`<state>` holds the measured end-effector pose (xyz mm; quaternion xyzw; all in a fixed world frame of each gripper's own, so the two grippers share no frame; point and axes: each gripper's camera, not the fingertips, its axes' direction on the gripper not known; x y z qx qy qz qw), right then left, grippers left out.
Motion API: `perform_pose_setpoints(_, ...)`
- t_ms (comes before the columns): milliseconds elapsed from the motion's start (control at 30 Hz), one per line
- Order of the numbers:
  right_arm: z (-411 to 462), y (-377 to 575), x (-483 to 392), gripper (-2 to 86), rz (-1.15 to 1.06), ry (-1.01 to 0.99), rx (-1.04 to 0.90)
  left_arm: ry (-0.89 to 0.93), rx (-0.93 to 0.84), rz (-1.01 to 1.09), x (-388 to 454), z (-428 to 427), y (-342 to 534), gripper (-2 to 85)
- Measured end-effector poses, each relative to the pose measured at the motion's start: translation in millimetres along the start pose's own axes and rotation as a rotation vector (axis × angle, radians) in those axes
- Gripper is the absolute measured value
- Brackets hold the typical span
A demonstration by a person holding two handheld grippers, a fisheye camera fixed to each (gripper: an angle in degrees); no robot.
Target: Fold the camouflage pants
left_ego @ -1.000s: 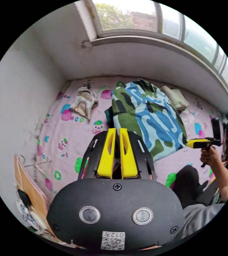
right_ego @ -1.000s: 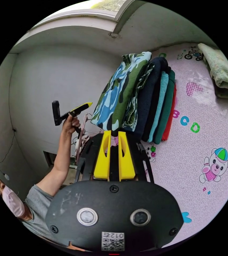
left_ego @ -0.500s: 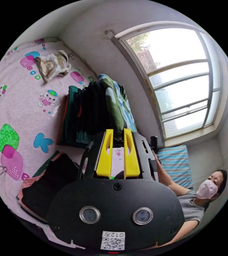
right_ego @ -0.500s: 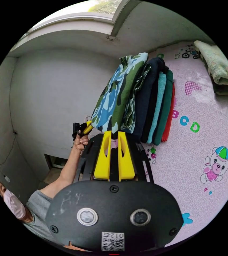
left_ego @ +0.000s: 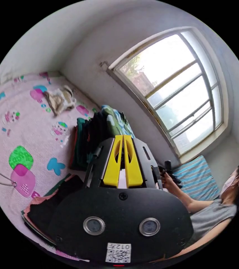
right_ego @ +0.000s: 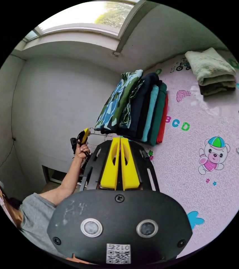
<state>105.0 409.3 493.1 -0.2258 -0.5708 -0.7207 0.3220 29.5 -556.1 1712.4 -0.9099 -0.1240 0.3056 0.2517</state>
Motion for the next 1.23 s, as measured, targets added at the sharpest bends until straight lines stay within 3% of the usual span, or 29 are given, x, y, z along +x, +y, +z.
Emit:
perform_pose_setpoints(200, -111, 132, -59, -0.9, -0.065, 0.144, 0.133, -0.095, 0.082, 0.388, 146, 47, 65, 0.9)
perform_pose_setpoints(333, -187, 233, -103, -0.9, -0.078, 0.245, 0.235, 0.002, 0.057, 0.618, 255, 130, 126, 0.7)
perform_pose_setpoints(567, -314, 418, -203, -0.8, -0.122, 0.543, 0.381, 0.277, -0.057, 0.835, 434, 284, 260, 0.8)
perform_pose_setpoints(733, -409, 564, -279, -0.8, -0.102, 0.771, 0.573, 0.554, -0.252, 1.068, 600, 385, 408, 0.7)
perform_pose_setpoints(900, -502, 738, -346, -0.8, 0.018, 0.978, 0.81, 0.864, -0.482, 1.116, 723, 443, 537, 0.6)
perform_pose_setpoints(1033, -571, 903, -386, -0.8, 0.211, 1.126, 0.999, 1.037, -0.733, 1.051, 819, 487, 644, 0.7)
perform_pose_setpoints(1233, -635, 1141, -432, -0.6, 0.601, 1.278, 1.228, 1.158, -1.06, 1.033, 937, 530, 787, 0.7)
